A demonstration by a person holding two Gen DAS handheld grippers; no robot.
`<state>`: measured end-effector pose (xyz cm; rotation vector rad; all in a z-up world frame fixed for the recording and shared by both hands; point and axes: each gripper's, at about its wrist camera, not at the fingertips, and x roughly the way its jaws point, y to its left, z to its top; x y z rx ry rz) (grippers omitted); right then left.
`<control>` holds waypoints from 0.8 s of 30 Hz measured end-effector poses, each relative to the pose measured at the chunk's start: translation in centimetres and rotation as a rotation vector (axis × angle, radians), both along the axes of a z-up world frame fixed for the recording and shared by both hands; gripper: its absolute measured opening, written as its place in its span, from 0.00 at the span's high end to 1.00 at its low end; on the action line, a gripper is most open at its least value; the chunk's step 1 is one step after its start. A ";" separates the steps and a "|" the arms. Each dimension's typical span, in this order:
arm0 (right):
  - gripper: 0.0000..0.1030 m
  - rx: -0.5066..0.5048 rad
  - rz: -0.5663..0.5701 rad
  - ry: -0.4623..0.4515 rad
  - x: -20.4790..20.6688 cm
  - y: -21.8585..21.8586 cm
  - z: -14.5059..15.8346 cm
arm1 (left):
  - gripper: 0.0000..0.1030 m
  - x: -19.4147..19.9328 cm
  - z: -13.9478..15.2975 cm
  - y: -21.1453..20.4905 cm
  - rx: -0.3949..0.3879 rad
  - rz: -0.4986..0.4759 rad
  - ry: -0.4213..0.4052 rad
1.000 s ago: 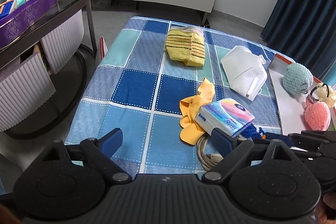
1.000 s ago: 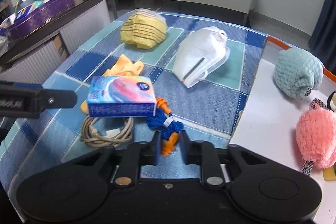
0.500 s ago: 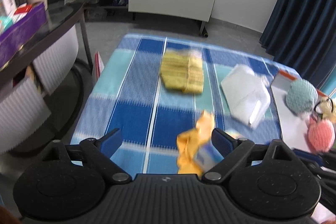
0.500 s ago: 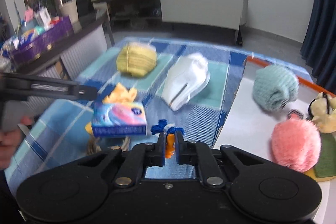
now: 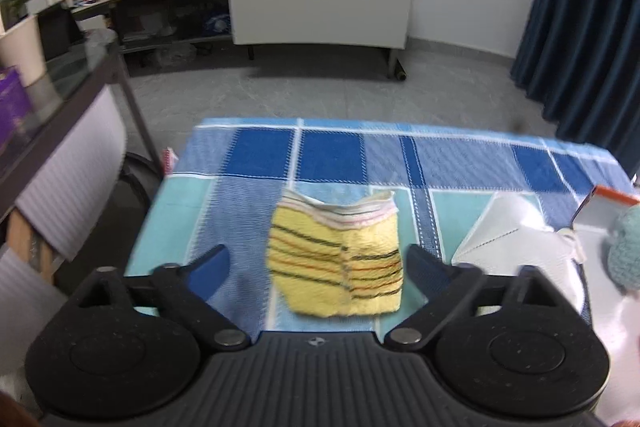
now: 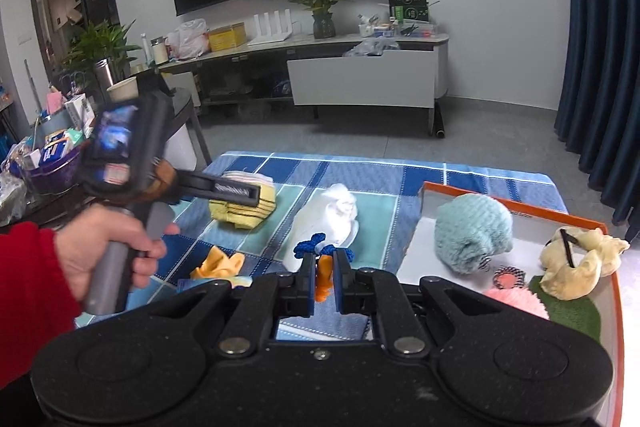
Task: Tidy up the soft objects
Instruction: 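Grasp the yellow striped towel with the left tool while the right tool grasps the blue-orange toy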
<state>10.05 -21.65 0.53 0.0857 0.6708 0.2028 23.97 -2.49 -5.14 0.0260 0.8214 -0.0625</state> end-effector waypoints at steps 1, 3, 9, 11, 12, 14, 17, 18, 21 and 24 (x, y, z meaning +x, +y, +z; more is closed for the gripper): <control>0.89 0.004 -0.003 -0.003 -0.1 -0.1 0.1 | 0.46 0.3 -0.3 0.0 -0.006 -0.007 0.013; 0.89 0.000 -0.007 -0.006 -0.2 -0.2 0.1 | 0.64 0.2 -0.5 0.2 -0.024 -0.015 0.027; 0.89 -0.001 -0.018 -0.017 -0.7 -0.3 0.6 | 0.76 -3.5 2.0 0.3 -0.023 -0.039 -0.025; 0.89 0.001 -0.015 -0.027 -1.0 -0.2 1.0 | 0.77 -5.2 3.1 0.4 -0.032 -0.043 -0.037; 0.89 0.002 -0.016 -0.032 -1.2 -0.1 1.1 | 0.77 -6.2 3.6 0.3 -0.034 -0.047 -0.045; 0.89 0.000 -0.019 -0.042 -1.5 -0.1 1.5 | 0.77 -8.1 4.6 0.3 -0.043 -0.050 -0.060; 0.89 0.005 -0.022 -0.056 -2.0 0.1 2.1 | 0.77 -11.2 5.9 0.3 -0.068 -0.048 -0.074; 0.89 0.003 -0.024 -0.062 -2.2 0.2 2.3 | 0.77 -12.0 6.1 0.1 -0.079 -0.054 -0.076; 0.89 0.001 -0.024 -0.073 -2.9 0.4 2.8 | 0.77 -14.1 6.9 -0.3 -0.104 -0.063 -0.083; 0.89 0.000 -0.025 -0.077 -3.7 0.5 3.2 | 0.77 -15.5 7.3 -0.8 -0.122 -0.070 -0.087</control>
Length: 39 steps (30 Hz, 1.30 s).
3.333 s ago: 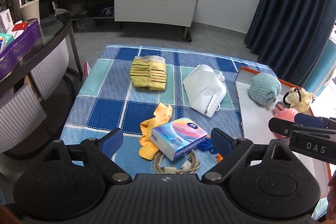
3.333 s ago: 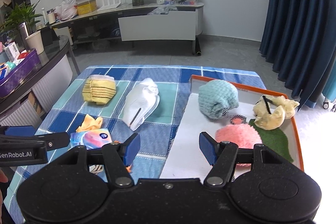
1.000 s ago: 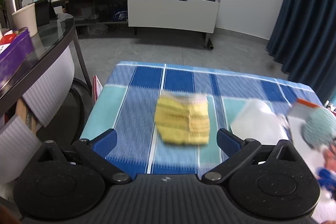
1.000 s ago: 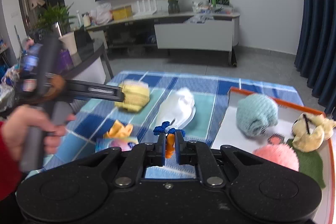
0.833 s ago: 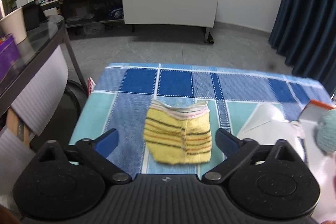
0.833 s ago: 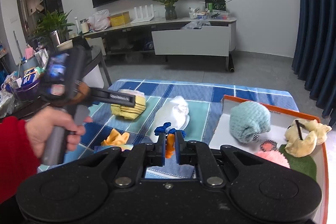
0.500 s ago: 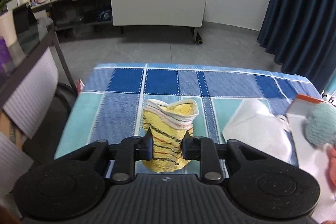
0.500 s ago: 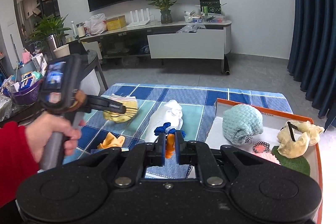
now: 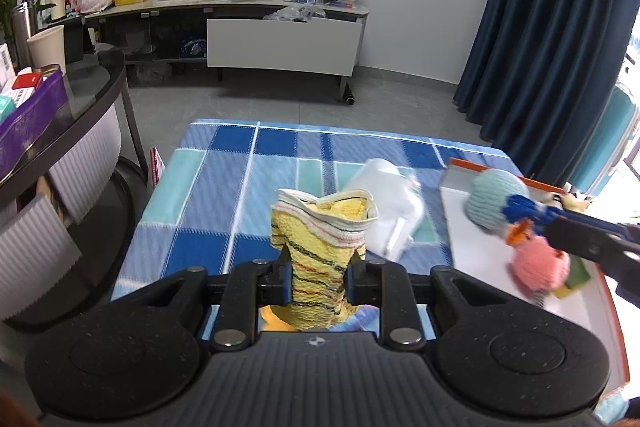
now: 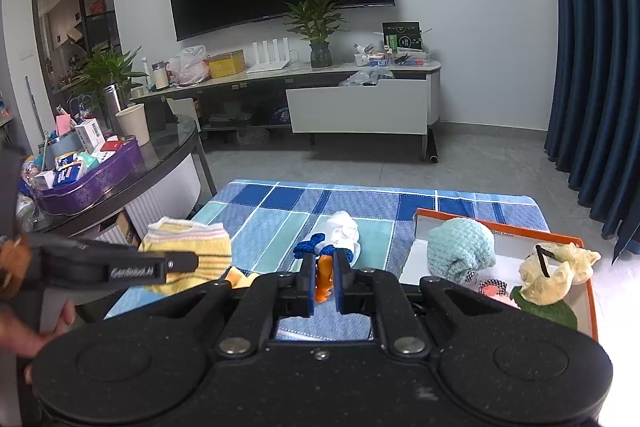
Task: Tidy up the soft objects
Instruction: 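Grasp the yellow striped towel with the left tool while the right tool grasps the blue-orange toy, then carry the striped towel and blue-orange toy over the white box with both tools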
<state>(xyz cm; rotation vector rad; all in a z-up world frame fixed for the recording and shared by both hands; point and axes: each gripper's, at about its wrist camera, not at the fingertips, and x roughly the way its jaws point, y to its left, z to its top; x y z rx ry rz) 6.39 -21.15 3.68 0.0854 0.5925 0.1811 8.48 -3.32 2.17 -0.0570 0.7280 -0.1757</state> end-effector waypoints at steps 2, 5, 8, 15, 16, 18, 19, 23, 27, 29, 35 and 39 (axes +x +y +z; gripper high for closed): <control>0.89 -0.006 0.001 -0.005 -0.6 0.1 0.2 | 0.76 -0.8 0.1 -0.6 0.001 -0.012 -0.009; 0.89 -0.012 -0.005 -0.011 -1.6 0.2 0.5 | 0.77 -1.9 0.3 -1.3 0.004 -0.026 -0.015; 0.89 -0.016 -0.013 -0.013 -2.6 0.1 0.7 | 0.77 -2.9 0.2 -1.8 0.001 -0.035 -0.017; 0.89 -0.022 -0.042 -0.018 -4.7 -0.4 0.7 | 0.77 -4.5 0.2 -2.9 0.009 -0.060 -0.024; 0.89 -0.023 -0.047 -0.017 -4.9 -0.5 0.7 | 0.77 -4.8 0.1 -3.1 0.009 -0.064 -0.025; 0.89 -0.025 -0.055 -0.015 -5.4 -0.6 0.7 | 0.77 -5.3 0.1 -3.5 0.012 -0.072 -0.026; 0.89 -0.027 -0.057 -0.013 -5.8 -0.6 0.7 | 0.77 -5.5 0.0 -3.7 0.012 -0.076 -0.027; 0.89 -0.042 -0.080 -0.010 -6.8 -0.9 0.9 | 0.76 -6.4 0.0 -4.4 0.020 -0.091 -0.034; 0.89 -0.054 -0.109 -0.012 -8.0 -1.5 1.0 | 0.77 -7.1 0.0 -5.0 0.017 -0.106 -0.039; 0.89 -0.057 -0.119 -0.012 -8.5 -1.7 1.0 | 0.77 -7.4 0.0 -5.3 0.021 -0.111 -0.045; 0.89 -0.067 -0.151 -0.016 -9.8 -2.5 1.1 | 0.76 -8.2 0.1 -6.1 0.023 -0.135 -0.054; 0.89 -0.077 -0.178 -0.012 -10.4 -3.0 1.2 | 0.76 -8.5 -0.1 -6.7 0.028 -0.143 -0.052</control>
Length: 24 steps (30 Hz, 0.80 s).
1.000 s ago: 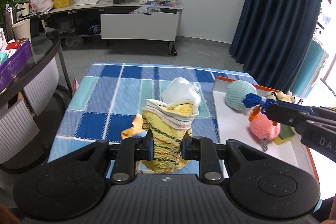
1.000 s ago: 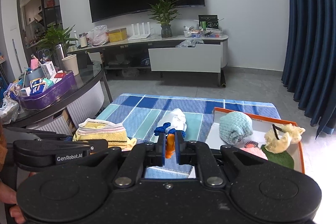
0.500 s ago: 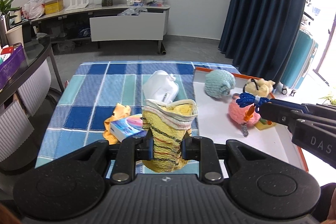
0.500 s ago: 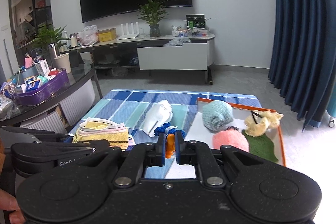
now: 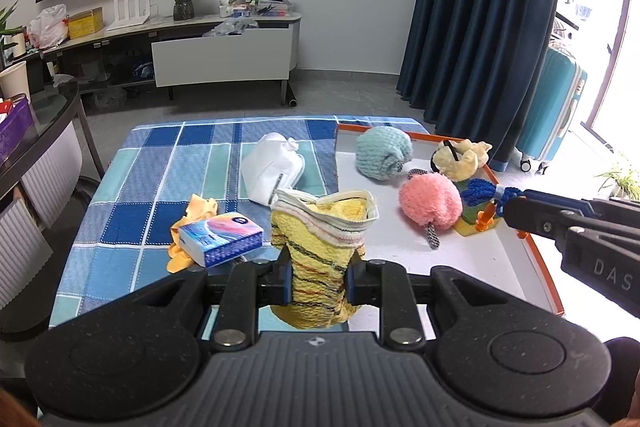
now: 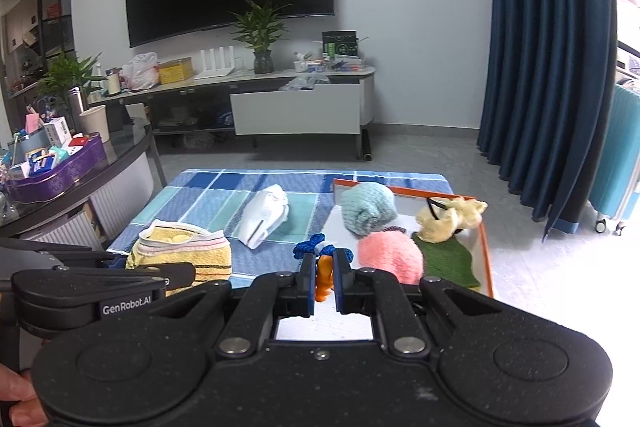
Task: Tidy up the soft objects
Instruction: 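Carry the striped towel and blue-orange toy over the white box with both tools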
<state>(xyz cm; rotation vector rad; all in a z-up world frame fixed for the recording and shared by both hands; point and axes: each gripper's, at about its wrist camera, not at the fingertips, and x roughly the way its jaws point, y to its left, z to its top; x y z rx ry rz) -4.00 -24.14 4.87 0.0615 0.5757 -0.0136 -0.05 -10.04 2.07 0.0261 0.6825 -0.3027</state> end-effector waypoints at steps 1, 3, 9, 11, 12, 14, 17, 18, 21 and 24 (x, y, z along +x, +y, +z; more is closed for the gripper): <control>0.89 -0.004 -0.007 0.000 -0.2 -0.1 0.0 | 0.76 -0.1 0.0 -0.1 0.003 -0.002 -0.002; 0.89 -0.010 -0.020 0.003 -0.4 -0.4 0.0 | 0.76 -0.2 -0.1 -0.4 0.002 -0.006 -0.001; 0.89 -0.012 -0.061 0.014 -1.1 -1.6 -0.3 | 0.76 -0.5 -0.2 -1.4 0.007 -0.033 0.001; 0.89 -0.012 -0.073 0.016 -1.3 -2.0 -0.4 | 0.76 -0.6 -0.2 -1.7 0.008 -0.043 -0.001; 0.89 -0.011 -0.078 0.016 -1.4 -2.2 -0.4 | 0.76 -0.6 -0.2 -1.8 0.009 -0.047 0.000; 0.89 -0.008 -0.087 0.015 -1.6 -2.6 -0.4 | 0.76 -0.7 -0.3 -2.1 0.007 -0.056 0.003; 0.89 -0.009 -0.097 0.015 -1.8 -2.9 -0.4 | 0.76 -0.8 -0.4 -2.7 0.010 -0.067 0.005; 0.89 -0.010 -0.101 0.015 -1.8 -3.0 -0.4 | 0.76 -0.8 -0.4 -2.8 0.010 -0.073 0.007; 0.89 -0.007 -0.112 0.018 -2.0 -3.5 -0.5 | 0.76 -0.7 -0.5 -3.3 0.010 -0.085 0.011; 0.89 -0.006 -0.121 0.022 -2.1 -4.0 -0.6 | 0.76 -0.6 -0.6 -3.7 0.010 -0.097 0.016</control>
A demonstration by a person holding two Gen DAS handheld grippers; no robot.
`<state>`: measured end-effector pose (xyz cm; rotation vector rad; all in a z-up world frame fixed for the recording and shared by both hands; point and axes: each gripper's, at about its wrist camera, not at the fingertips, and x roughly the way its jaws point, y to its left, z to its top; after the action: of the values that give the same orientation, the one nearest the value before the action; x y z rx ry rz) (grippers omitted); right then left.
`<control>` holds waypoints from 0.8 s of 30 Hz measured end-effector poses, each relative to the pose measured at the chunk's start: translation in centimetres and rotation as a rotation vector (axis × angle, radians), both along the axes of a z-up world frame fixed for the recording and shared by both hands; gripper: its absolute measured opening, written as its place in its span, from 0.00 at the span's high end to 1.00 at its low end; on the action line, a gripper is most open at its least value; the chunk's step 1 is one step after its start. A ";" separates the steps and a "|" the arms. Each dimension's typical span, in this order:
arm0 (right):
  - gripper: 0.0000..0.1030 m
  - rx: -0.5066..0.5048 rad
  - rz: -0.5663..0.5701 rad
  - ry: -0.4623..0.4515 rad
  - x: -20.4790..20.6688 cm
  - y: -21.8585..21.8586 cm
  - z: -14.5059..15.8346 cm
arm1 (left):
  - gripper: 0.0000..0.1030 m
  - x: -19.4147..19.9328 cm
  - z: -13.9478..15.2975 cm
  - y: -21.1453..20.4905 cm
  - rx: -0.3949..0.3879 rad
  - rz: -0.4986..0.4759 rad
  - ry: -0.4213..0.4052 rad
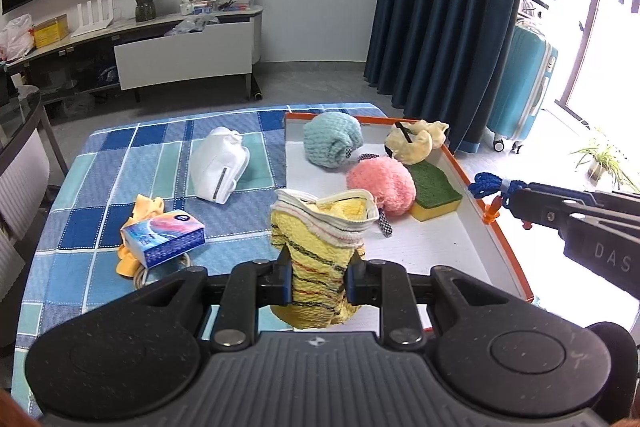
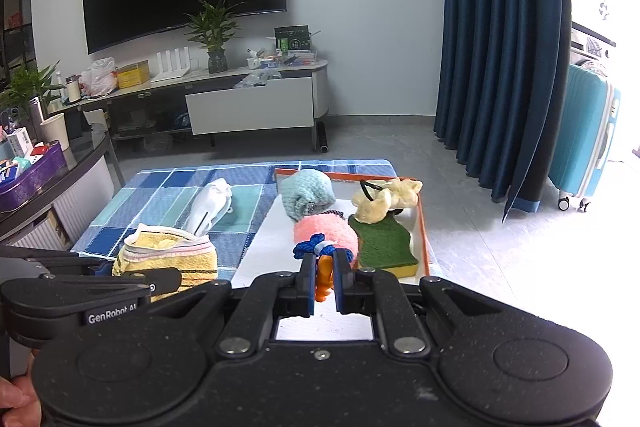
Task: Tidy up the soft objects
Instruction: 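Carry the striped towel and blue-orange toy over the white box with both tools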
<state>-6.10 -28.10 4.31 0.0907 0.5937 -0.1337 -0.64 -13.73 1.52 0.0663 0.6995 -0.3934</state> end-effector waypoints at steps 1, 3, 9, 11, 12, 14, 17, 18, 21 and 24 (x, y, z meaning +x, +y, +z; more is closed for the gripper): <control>0.89 0.000 -0.004 0.001 0.0 -0.1 0.0 | 0.76 0.0 0.0 -0.1 0.000 -0.004 0.000; 0.89 0.000 -0.007 0.003 -0.1 -0.3 -0.1 | 0.76 0.1 -0.1 -0.4 0.000 -0.013 0.003; 0.89 0.003 -0.020 0.010 0.0 -0.8 -0.3 | 0.76 0.2 -0.4 -1.4 0.002 -0.039 0.012; 0.89 0.004 -0.026 0.012 0.0 -1.0 -0.3 | 0.76 0.2 -0.4 -1.7 0.001 -0.047 0.013; 0.89 0.005 -0.028 0.014 0.0 -1.1 -0.4 | 0.76 0.2 -0.4 -1.9 0.001 -0.051 0.014; 0.89 0.007 -0.035 0.017 0.1 -1.3 -0.5 | 0.76 0.3 -0.5 -2.2 0.002 -0.060 0.016; 0.89 0.008 -0.040 0.021 0.1 -1.6 -0.7 | 0.76 0.4 -0.7 -2.8 0.004 -0.072 0.021; 0.89 0.009 -0.044 0.023 0.2 -1.7 -0.8 | 0.76 0.4 -0.8 -3.0 0.005 -0.078 0.022; 0.89 0.014 -0.053 0.029 0.5 -2.2 -1.1 | 0.76 0.7 -1.0 -3.4 0.004 -0.085 0.025; 0.89 0.021 -0.060 0.037 0.7 -2.6 -1.6 | 0.76 1.1 -1.3 -3.8 0.006 -0.091 0.030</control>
<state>-5.37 -30.71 2.74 0.1268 0.6297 -0.1875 0.45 -17.53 0.26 0.0983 0.7289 -0.4809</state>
